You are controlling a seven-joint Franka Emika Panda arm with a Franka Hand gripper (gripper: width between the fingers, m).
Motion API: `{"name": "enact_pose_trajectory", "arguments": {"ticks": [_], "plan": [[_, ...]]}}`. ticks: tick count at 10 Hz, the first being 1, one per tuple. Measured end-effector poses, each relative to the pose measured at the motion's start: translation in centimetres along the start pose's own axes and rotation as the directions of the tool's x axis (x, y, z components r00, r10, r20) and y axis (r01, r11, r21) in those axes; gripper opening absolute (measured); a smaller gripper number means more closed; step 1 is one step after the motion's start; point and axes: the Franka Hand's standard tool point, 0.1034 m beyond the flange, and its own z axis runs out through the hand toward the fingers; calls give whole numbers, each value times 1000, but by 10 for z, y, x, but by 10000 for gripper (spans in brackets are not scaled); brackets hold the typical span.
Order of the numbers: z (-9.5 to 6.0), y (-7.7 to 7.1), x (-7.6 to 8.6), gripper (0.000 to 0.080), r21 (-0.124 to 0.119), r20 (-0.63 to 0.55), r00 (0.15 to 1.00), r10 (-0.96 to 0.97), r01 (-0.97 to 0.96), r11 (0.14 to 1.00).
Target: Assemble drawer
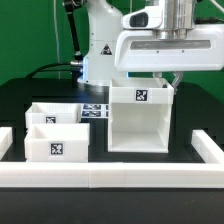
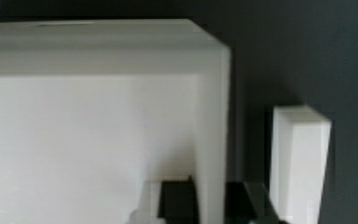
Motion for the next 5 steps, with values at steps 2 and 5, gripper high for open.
{"name": "enact_pose_trajectory", "arguments": {"ticks": [2, 5], "plan": [[1, -3, 29, 38, 10, -30, 1000, 7, -6, 1000], [2, -8, 61, 38, 21, -62, 998, 11, -10, 1000]]}}
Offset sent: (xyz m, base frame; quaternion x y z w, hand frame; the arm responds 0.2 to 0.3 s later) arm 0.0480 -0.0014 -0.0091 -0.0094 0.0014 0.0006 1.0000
